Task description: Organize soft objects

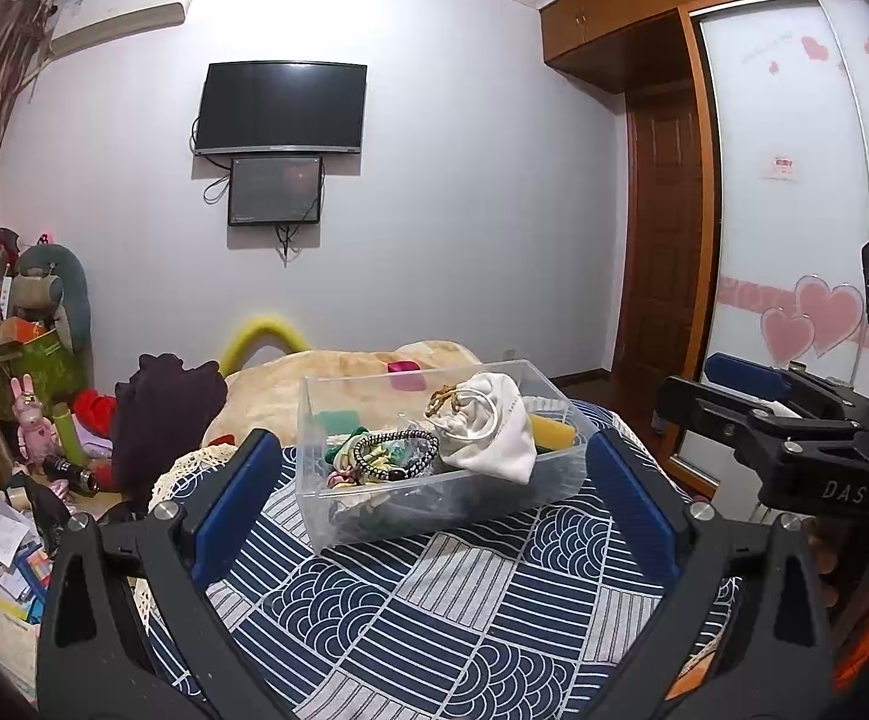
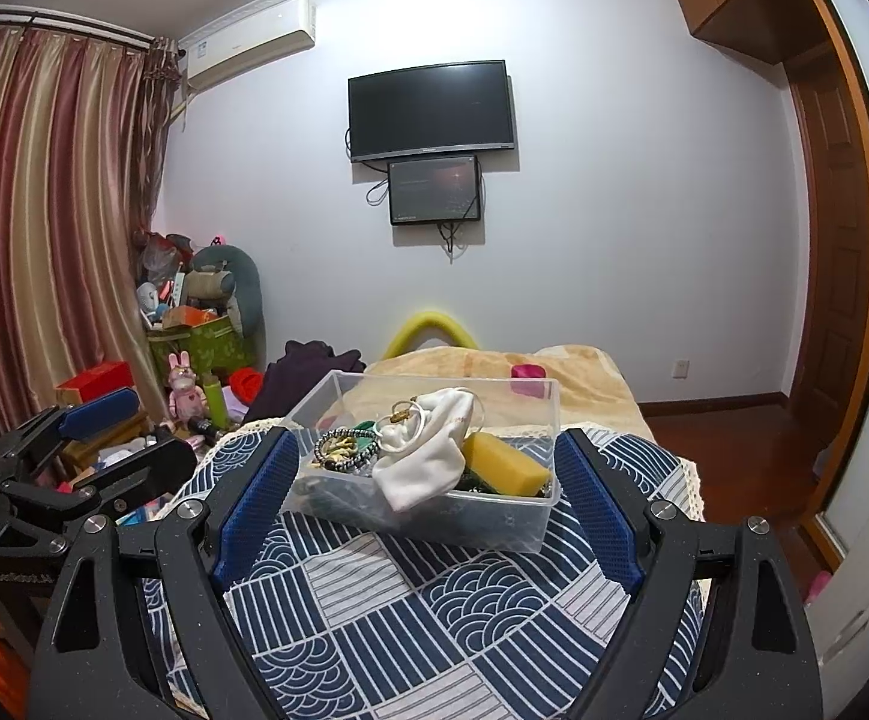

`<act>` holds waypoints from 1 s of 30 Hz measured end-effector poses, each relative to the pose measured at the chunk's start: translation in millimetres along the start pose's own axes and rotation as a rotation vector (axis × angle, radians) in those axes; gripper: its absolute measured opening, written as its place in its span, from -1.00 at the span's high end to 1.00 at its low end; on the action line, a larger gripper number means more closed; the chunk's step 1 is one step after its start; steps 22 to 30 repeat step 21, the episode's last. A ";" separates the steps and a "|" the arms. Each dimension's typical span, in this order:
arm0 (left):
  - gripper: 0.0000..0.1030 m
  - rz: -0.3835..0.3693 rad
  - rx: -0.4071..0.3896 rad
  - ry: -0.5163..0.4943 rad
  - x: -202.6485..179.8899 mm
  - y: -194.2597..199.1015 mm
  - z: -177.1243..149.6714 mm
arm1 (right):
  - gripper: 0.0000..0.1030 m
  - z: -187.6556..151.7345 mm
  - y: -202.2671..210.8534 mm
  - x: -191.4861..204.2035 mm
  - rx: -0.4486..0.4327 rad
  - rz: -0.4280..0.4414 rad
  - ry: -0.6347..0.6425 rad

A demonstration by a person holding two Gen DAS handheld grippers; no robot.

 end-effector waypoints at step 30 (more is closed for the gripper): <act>-0.99 -0.024 0.031 0.010 3.9 -3.1 -2.7 | -0.67 -3.9 -3.0 4.6 0.022 0.012 0.009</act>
Point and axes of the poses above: each gripper's, at about its wrist camera, not at the fingertips, and y roughly against the way its jaws point, x to its left, z to its top, the point moved 4 cm from there along -y, roughly the way its jaws point, and after that the axes turned 3 degrees about -z, right-handed, at the moved point
